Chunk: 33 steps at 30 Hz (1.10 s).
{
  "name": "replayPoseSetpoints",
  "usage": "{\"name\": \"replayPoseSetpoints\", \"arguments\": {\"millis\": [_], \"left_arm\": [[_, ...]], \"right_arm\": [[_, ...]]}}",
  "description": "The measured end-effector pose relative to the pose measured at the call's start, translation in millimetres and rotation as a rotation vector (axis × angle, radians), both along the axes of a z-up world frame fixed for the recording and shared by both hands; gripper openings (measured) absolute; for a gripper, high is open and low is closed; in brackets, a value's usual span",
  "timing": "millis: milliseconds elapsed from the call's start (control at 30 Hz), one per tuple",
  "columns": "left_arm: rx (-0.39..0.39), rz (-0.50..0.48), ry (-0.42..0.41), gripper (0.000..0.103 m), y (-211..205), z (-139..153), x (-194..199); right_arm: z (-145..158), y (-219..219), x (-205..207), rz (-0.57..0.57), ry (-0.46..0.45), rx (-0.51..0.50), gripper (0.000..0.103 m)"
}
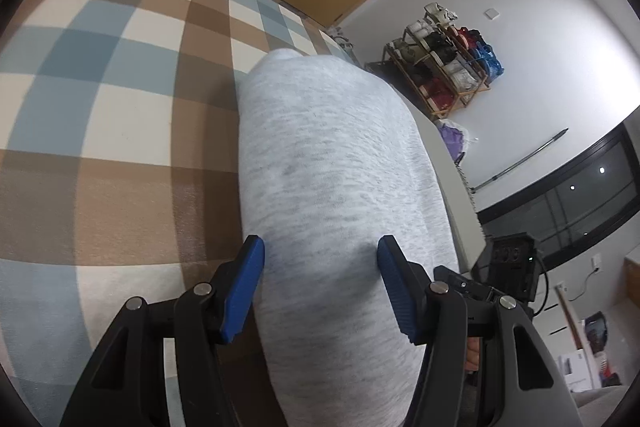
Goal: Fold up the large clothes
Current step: 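Slide both tools under the folded sweatshirt and lift it off the bed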
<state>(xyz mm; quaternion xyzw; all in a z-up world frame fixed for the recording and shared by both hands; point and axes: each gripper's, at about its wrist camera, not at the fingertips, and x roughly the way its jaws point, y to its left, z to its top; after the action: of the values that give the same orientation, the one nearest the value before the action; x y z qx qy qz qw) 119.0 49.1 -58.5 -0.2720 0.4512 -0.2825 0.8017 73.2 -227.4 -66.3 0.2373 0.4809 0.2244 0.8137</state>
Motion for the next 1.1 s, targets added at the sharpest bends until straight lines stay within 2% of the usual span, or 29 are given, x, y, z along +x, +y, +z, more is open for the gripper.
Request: {"name": "replayPoseSetpoints", "arguments": {"millis": [567,667,800,933,1100], "left_arm": [[-0.114,-0.057,0.116,0.081,1.1,-17.4,11.1],[-0.106,-0.062,0.127,0.082,-1.6,-16.7,12.6],[-0.098,-0.058,0.125,0.082,1.1,-16.0,10.8],[-0.088,-0.055,0.132,0.082,10.7,-15.8,11.2],[-0.073,-0.085,0.149,0.083,8.1,-16.1,12.5]], "right_arm": [[-5.5,11.9,35.0,0.070,-0.020,0.098,0.072],[-5.3,15.4,32.7,0.075,-0.022,0.086,0.072],[0.2,27.9,20.7,0.114,-0.023,0.019,0.070],[0.4,40.9,-5.3,0.174,-0.028,0.027,0.070],[-6.6,11.2,-8.6,0.087,0.004,0.122,0.068]]}}
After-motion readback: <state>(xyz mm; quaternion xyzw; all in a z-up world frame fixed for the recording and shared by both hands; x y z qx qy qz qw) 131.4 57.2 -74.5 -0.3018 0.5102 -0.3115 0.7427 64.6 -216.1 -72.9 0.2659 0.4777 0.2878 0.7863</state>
